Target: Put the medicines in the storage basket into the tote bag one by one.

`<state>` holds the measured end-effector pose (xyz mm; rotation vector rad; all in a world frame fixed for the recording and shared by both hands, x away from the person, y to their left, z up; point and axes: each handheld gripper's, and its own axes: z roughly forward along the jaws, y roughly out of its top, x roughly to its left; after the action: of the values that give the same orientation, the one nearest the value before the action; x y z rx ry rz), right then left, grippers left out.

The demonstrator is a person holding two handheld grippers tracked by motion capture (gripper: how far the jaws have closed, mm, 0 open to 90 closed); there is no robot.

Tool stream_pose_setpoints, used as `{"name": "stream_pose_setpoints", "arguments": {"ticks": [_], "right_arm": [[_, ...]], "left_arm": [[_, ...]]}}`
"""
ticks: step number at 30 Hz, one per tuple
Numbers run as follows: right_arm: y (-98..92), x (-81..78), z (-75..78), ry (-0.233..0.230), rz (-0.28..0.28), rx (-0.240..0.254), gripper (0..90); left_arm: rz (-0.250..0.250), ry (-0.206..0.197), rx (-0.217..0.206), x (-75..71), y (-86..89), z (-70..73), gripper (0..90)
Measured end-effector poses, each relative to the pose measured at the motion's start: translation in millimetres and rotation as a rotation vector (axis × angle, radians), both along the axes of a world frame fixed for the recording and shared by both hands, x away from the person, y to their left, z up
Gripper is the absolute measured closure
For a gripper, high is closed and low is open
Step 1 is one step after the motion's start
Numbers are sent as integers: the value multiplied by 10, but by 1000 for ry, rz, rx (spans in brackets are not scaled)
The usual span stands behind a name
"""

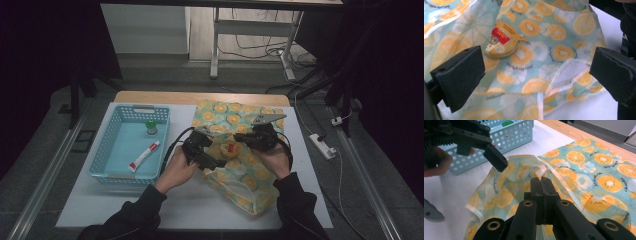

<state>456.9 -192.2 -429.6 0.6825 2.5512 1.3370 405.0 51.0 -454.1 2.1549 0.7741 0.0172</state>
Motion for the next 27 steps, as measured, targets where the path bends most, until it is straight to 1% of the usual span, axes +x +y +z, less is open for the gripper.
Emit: {"name": "stream_pose_setpoints", "arguments": {"ticks": [3, 6, 10, 14, 15, 17, 19, 23, 27], "right_arm": [[-2, 1, -3, 2, -2, 0, 900], [-2, 2, -8, 2, -2, 1, 900], [2, -1, -10, 4, -2, -1, 900], [3, -1, -13, 4, -1, -1, 900], [5, -1, -15, 4, -1, 0, 900], [9, -2, -16, 4, 0, -3, 900], [13, -3, -16, 5, 2, -4, 900], [20, -6, -16, 5, 3, -6, 900], [22, -6, -17, 6, 4, -7, 900]], "left_arm": [[7, -22, 1, -41, 81, 21, 0], [6, -30, 1, -66, 155, 39, 0], [3, -26, 0, -81, 285, 51, 0], [16, -24, 8, -102, 426, 61, 0], [23, -27, 13, -108, 466, 66, 0], [40, -26, 7, -116, 554, 73, 0], [61, -30, -8, -123, 654, 77, 0], [111, -33, -8, -134, 874, 61, 0], [150, -36, 7, -152, 1050, 45, 0]]}}
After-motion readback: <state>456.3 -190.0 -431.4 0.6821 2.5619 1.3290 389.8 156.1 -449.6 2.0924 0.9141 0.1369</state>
